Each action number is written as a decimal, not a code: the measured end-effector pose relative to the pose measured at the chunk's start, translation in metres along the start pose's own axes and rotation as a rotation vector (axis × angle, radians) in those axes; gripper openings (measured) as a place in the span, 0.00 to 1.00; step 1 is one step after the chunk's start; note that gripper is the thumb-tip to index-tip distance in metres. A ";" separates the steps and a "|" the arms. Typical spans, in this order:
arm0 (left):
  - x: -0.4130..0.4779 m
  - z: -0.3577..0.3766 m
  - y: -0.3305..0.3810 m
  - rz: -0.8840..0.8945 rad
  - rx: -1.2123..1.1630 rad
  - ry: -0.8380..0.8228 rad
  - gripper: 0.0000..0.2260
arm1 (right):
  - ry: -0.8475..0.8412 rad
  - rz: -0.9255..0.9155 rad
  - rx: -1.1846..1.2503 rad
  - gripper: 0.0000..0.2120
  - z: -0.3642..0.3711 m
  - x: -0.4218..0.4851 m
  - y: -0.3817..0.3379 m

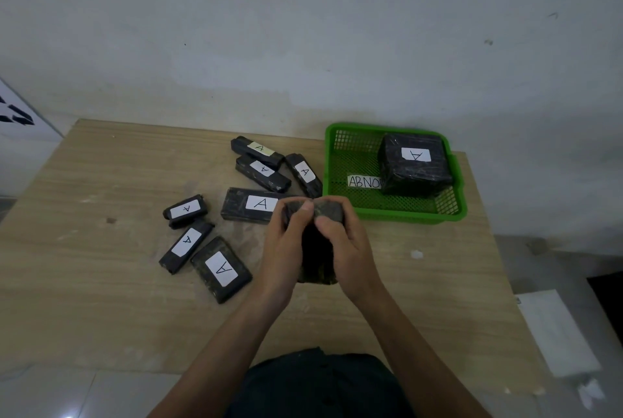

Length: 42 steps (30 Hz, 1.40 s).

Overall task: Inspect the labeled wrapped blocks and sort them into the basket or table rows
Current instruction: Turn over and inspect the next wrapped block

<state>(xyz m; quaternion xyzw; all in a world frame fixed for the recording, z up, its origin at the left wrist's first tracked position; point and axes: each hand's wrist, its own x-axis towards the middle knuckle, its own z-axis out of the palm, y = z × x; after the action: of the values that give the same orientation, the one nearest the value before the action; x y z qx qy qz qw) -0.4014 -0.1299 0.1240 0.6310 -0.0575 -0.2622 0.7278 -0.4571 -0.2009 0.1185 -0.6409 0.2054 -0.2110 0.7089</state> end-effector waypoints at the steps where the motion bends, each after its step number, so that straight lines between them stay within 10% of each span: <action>1: -0.002 0.003 0.001 0.010 0.022 0.025 0.08 | 0.055 -0.002 -0.001 0.07 0.002 0.001 -0.001; 8: -0.006 0.009 0.003 0.086 0.109 0.080 0.05 | 0.303 -0.038 -0.088 0.03 0.017 0.006 -0.002; 42: -0.014 0.008 0.002 0.088 0.104 0.115 0.16 | 0.408 -0.171 0.008 0.09 0.022 -0.001 0.011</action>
<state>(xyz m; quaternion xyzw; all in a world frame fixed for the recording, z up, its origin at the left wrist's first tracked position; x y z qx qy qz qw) -0.4159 -0.1305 0.1304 0.6788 -0.0569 -0.1902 0.7070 -0.4448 -0.1815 0.1100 -0.5972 0.2889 -0.3963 0.6347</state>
